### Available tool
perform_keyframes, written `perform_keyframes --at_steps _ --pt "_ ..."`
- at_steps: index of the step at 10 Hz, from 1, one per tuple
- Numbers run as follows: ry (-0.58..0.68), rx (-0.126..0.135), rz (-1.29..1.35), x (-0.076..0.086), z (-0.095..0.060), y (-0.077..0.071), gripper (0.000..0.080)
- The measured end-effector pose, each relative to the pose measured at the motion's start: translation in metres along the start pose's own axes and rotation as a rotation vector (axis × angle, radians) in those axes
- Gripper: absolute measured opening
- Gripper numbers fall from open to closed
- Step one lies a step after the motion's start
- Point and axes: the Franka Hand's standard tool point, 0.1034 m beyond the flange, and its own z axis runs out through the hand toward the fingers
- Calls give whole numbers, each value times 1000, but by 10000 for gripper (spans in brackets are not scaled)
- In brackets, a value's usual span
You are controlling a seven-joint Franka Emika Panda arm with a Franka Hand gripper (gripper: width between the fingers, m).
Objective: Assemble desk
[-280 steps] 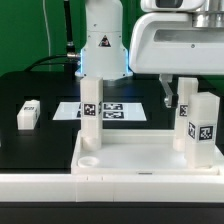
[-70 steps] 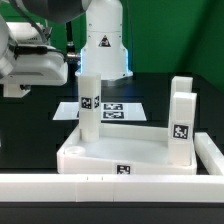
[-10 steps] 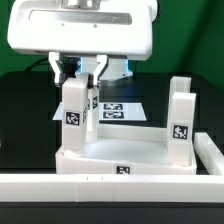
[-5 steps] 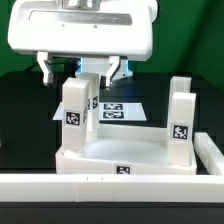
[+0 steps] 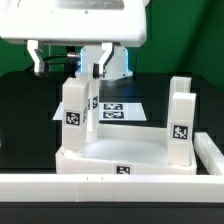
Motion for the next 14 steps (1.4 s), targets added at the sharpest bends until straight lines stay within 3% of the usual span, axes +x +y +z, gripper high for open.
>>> perform_keyframes --at_steps 3,5,9,11,14 --pt "-41 7 3 -5 5 0 649" --pt "-163 26 12 -15 12 -1 649" --pt "-414 54 1 -15 18 -5 649" --pt "-418 44 -4 -8 26 -2 649" --pt "-424 7 -50 -11 33 3 649"
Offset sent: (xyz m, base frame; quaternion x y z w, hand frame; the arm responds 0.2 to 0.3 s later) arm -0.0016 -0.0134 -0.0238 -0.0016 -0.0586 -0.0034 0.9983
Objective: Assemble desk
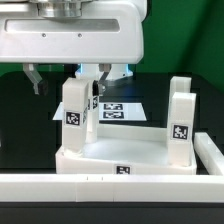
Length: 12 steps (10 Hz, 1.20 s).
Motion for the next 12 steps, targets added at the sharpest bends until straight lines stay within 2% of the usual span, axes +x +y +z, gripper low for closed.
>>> perform_keyframes --at_steps 2,4,8,12 --pt "-8 0 -3 -3 4 -3 622" --pt "-9 1 -5 -3 4 -5 284" --pt "-9 1 14 -3 4 -4 288" --pt "-8 0 273 -3 4 -4 288"
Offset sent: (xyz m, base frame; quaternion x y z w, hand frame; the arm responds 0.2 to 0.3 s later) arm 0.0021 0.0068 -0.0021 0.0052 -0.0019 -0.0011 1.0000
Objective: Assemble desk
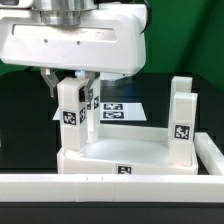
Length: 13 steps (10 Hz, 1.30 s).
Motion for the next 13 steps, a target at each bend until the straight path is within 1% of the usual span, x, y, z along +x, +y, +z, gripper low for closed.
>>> perform_keyframes --at_steps 2,3,4,6,8,11,13 --pt "0 0 118 0 0 0 289" --pt "-1 4 227 0 0 -1 290" --pt "-4 14 333 0 0 -2 290" --pt "-10 23 514 -1 0 -2 290" --pt "-12 22 652 -1 1 -2 290" --pt "-17 20 945 -2 2 -7 290" --pt "-25 19 1060 -2 1 -7 290"
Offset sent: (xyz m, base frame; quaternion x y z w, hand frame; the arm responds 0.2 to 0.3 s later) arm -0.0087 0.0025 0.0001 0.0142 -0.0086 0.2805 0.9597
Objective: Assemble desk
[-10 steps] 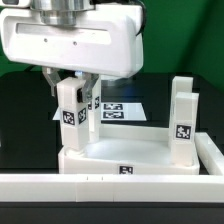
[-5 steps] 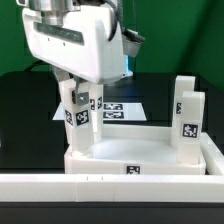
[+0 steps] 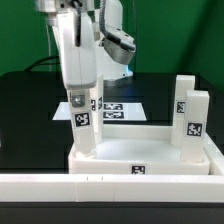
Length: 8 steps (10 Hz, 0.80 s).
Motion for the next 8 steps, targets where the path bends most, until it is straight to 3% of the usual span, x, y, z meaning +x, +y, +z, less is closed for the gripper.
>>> perform_keyframes --at_steps 3,6,8 --pt "-5 4 186 -4 0 -2 290" --pt "-5 5 151 -5 1 -2 290" --pt "-4 4 31 -5 1 -2 538"
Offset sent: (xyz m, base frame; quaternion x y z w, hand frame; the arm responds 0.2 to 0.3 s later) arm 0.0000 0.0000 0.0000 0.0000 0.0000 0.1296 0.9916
